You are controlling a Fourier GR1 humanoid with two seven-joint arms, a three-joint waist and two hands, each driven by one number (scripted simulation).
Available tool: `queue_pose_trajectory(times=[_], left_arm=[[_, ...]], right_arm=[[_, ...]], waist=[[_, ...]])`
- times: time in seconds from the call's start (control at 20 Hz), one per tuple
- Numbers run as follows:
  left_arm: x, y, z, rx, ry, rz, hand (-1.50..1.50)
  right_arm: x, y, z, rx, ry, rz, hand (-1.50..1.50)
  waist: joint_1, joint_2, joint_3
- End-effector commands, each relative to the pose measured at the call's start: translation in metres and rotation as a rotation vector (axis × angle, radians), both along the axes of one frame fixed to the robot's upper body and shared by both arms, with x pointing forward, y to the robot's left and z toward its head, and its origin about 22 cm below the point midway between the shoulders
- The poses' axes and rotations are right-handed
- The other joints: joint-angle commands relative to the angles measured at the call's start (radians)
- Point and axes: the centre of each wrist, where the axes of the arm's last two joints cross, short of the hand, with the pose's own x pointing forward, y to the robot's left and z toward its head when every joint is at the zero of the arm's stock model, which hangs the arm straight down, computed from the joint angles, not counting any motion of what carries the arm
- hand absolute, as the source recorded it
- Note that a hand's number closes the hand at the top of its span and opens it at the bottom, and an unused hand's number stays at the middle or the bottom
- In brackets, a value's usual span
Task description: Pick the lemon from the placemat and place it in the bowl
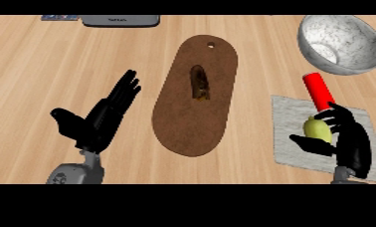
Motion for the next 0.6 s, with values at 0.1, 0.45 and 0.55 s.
queue_pose_trajectory(times=[0.1, 0.45, 0.55], left_arm=[[0.004, -0.01, 0.02, 0.007, 0.003, -0.006, 0.0], [-0.002, -0.01, 0.01, -0.001, -0.009, -0.018, 0.0], [0.004, -0.021, 0.013, -0.002, -0.019, -0.037, 0.0]], right_arm=[[0.023, 0.012, -0.012, -0.049, 0.019, 0.0, 1.5], [0.024, 0.032, 0.013, -0.248, 0.162, 0.098, 1.5], [0.038, 0.037, 0.015, -0.36, 0.318, 0.245, 1.5]], waist=[[0.008, 0.01, 0.013], [0.021, 0.009, 0.011], [0.054, 0.018, 0.01]])
